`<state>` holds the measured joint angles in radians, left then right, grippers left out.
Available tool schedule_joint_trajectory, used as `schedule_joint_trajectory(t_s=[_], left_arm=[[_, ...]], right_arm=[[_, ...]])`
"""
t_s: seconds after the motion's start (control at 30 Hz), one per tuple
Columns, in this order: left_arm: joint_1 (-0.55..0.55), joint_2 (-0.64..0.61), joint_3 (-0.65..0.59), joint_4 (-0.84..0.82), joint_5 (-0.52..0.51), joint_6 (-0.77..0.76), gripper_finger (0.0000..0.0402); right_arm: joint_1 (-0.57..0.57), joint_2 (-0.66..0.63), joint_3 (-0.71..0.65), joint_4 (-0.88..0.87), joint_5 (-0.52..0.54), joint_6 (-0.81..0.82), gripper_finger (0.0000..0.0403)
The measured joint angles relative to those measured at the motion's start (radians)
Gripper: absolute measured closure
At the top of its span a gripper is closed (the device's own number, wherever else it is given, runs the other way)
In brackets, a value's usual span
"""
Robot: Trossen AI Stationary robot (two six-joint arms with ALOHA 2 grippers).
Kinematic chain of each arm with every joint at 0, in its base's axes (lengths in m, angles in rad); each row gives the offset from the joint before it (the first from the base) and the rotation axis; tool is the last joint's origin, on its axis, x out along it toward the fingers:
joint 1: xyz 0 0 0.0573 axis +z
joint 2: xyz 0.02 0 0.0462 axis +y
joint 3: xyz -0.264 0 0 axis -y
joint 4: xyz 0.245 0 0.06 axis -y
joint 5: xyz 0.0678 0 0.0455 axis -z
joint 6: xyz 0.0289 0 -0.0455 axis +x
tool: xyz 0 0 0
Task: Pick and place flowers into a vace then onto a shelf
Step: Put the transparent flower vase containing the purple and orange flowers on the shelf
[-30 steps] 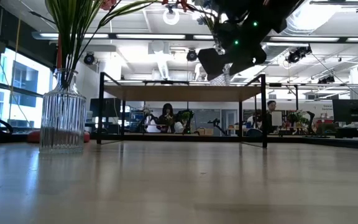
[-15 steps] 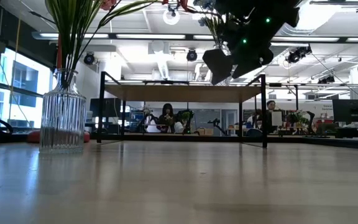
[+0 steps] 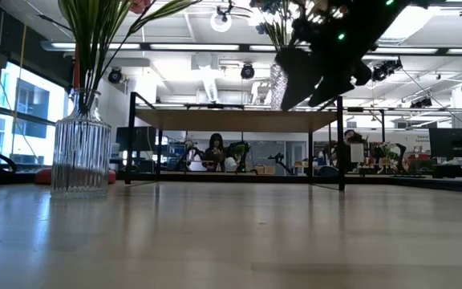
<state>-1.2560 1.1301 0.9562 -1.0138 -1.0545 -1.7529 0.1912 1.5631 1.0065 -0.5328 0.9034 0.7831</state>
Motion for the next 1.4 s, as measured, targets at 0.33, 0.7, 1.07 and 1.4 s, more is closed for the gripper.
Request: schedule_joint_trajectory(t_s=[0.33,0.7,1.07,1.4], left_arm=[[0.0,0.0,0.0,-0.011,-0.094,0.071,0.0085],[0.0,0.023,0.0,0.108,-0.033,0.083,0.0085],[0.007,0.182,0.0,0.531,-0.01,0.431,0.0085],[0.172,0.303,0.0,0.561,0.217,0.229,0.0085]], right_arm=[[0.237,0.0,0.0,-0.004,-0.149,0.213,0.0068],[0.368,0.0,0.0,0.101,-0.341,0.29,0.0068],[0.415,0.082,0.0,0.286,-0.386,-0.051,0.0068],[0.342,0.1,0.0,0.283,-0.425,-0.032,0.0068]])
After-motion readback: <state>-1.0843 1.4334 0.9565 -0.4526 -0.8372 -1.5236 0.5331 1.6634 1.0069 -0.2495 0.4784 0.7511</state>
